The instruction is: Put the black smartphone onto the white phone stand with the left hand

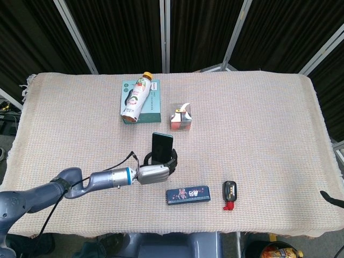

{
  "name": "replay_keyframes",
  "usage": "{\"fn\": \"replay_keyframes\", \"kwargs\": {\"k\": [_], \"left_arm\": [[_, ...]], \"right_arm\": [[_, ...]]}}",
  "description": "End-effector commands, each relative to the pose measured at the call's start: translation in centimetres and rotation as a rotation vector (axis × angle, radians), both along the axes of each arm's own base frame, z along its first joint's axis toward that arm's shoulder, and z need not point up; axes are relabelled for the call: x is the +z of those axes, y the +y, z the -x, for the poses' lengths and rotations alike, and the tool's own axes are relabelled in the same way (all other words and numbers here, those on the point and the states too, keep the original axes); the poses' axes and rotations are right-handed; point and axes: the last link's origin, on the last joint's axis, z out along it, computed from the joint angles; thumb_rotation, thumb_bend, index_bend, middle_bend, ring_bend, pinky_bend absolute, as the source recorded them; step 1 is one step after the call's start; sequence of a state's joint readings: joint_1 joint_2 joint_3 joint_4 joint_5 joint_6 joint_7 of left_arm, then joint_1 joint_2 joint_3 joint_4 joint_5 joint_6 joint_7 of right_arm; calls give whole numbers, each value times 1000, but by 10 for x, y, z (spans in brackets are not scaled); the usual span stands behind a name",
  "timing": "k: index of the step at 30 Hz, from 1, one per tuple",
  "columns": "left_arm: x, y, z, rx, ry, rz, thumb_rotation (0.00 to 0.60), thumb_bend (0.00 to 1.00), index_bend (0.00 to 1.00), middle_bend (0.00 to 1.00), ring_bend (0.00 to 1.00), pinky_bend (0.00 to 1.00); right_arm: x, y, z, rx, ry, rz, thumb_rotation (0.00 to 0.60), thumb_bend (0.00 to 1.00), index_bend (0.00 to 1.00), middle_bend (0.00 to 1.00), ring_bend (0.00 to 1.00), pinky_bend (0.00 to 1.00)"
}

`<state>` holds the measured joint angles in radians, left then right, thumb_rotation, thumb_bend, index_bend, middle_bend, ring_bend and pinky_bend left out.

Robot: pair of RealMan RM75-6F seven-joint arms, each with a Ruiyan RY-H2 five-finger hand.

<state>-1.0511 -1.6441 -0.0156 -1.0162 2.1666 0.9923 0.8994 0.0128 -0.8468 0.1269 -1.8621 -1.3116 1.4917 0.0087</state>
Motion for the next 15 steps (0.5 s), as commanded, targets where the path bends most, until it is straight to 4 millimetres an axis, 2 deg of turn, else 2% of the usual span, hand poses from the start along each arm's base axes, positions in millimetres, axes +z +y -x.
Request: {"fn": "replay_keyframes", "kwargs": {"k": [1,9,15], "left_arm": [[-3,-1,-1,1,5,-2,600,0,434,380,447,297],[-8,-5,2,10,28,3,600,0,424,339,409,275],[-12,-6,2,14,29,1,600,0,362,267,352,266]], "right_arm": [[0,0,0,1,0,-3,600,0,0,0,0,0],[-1,0,0,1,-3,-6,600,0,0,0,0,0],[0,0,0,0,-5,-5,600,0,0,0,0,0]]}}
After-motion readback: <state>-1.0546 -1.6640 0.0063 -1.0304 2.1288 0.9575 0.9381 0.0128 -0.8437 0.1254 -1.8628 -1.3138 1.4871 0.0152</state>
